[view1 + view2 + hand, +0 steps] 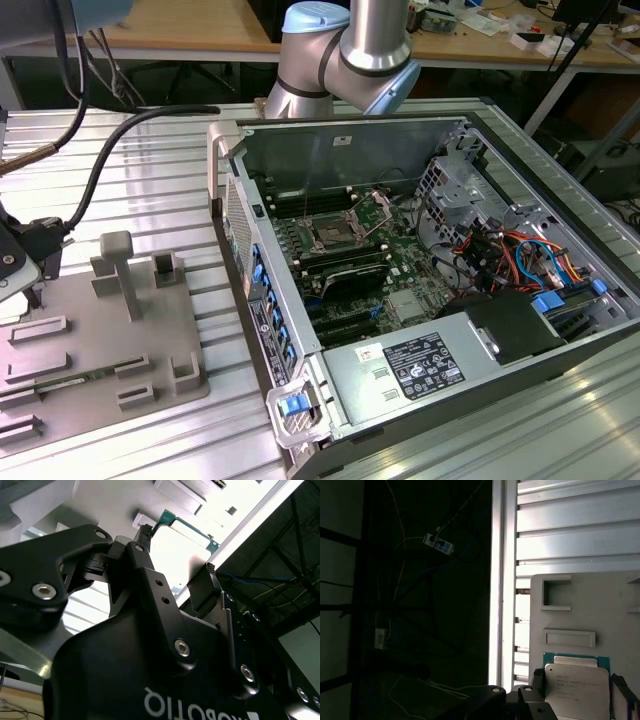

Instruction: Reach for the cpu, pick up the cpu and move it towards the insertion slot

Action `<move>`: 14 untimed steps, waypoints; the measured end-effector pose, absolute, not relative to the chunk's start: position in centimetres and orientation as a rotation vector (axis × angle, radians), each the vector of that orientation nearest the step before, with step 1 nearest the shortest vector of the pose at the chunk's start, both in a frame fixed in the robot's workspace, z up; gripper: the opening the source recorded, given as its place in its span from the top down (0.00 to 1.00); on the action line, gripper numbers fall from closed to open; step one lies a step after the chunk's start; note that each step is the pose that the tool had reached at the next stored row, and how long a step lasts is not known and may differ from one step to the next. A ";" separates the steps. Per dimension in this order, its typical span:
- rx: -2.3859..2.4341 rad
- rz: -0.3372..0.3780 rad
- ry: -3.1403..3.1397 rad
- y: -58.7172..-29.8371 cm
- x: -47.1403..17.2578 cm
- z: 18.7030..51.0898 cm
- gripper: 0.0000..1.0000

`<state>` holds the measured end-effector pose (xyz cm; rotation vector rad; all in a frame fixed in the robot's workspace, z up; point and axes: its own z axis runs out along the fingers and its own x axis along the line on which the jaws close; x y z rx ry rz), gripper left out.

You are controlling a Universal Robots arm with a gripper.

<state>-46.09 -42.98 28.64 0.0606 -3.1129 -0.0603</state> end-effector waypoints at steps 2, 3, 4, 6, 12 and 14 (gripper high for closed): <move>0.061 -0.060 -3.113 -43.0 -46.1 28.7 0.45; 0.061 -0.060 -3.113 -43.0 -46.1 28.7 0.45; 0.061 -0.060 -3.113 -43.0 -46.1 28.7 0.45; 0.061 -0.060 -3.113 -43.0 -46.1 28.7 0.45; 0.061 -0.060 -3.113 -43.0 -46.1 28.9 0.45; 0.061 -0.060 -3.113 -43.0 -46.1 29.1 0.45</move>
